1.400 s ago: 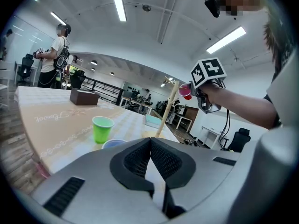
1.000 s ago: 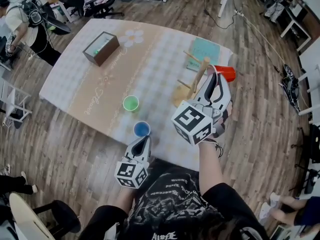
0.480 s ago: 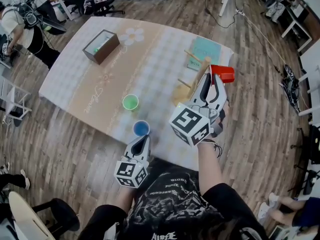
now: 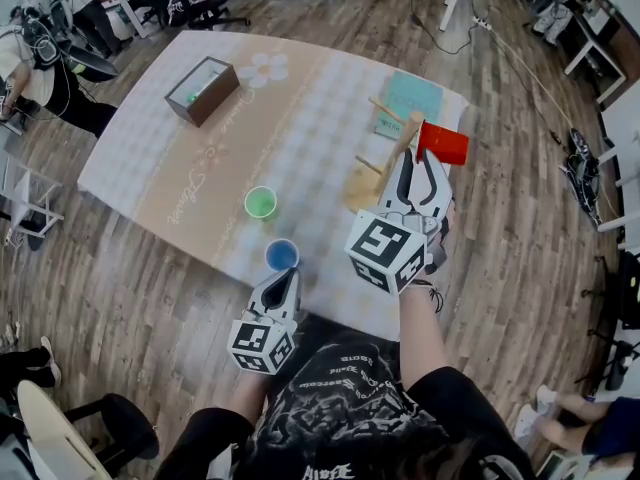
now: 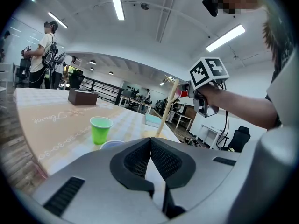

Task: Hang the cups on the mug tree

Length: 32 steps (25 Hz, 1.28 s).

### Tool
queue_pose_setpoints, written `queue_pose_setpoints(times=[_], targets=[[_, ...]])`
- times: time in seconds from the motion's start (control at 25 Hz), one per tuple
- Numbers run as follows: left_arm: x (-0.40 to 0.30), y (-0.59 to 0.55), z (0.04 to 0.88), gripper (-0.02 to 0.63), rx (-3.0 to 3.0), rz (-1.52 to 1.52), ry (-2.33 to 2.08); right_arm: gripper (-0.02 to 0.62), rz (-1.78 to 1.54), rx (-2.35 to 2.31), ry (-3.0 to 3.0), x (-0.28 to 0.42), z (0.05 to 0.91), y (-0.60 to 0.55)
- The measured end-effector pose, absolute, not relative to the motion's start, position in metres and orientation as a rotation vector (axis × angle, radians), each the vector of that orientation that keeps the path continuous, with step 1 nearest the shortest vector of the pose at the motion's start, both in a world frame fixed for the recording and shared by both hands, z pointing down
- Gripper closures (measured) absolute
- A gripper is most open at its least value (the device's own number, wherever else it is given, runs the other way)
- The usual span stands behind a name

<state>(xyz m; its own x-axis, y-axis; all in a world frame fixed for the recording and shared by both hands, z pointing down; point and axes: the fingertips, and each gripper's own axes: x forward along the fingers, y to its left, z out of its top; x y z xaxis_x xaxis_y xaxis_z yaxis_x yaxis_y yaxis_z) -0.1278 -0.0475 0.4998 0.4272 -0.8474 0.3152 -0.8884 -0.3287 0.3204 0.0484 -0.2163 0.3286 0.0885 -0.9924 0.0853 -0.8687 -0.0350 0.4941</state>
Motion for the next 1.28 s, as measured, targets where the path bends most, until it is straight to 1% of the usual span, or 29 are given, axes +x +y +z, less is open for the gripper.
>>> queue_pose_setpoints(times=[0.04,0.28,0.44,0.8,1.04,1.28], targets=[[-0.127,-0.047,0.499,0.586,2.245,0.123,-1.469,0.485,-0.381,1.944,-1.849,0.047,0.330,-0.216],[-0.127,-0.048,0.499,0.586,2.250,0.118,-1.472,0.451,-0.327,1.905,-1.969,0.042,0.335,-0.210],[-0.127,-0.048,0.498,0.586,2.247,0.117,-1.481,0.452,-0.257,1.862,-2.073,0.040,0.342,-0.199],[-0.146,-0.050,0.484,0.586,2.203,0.061,-1.561,0.489,-0.033,1.738,-2.172,0.052,0.393,-0.165],[-0.180,-0.061,0.482,0.584,2.121,0.052,-1.672,0.583,0.087,1.600,-2.153,0.057,0.446,-0.140],[-0.217,-0.089,0.479,0.584,2.053,0.126,-1.755,0.586,0.178,1.492,-2.172,0.054,0.471,-0.120]])
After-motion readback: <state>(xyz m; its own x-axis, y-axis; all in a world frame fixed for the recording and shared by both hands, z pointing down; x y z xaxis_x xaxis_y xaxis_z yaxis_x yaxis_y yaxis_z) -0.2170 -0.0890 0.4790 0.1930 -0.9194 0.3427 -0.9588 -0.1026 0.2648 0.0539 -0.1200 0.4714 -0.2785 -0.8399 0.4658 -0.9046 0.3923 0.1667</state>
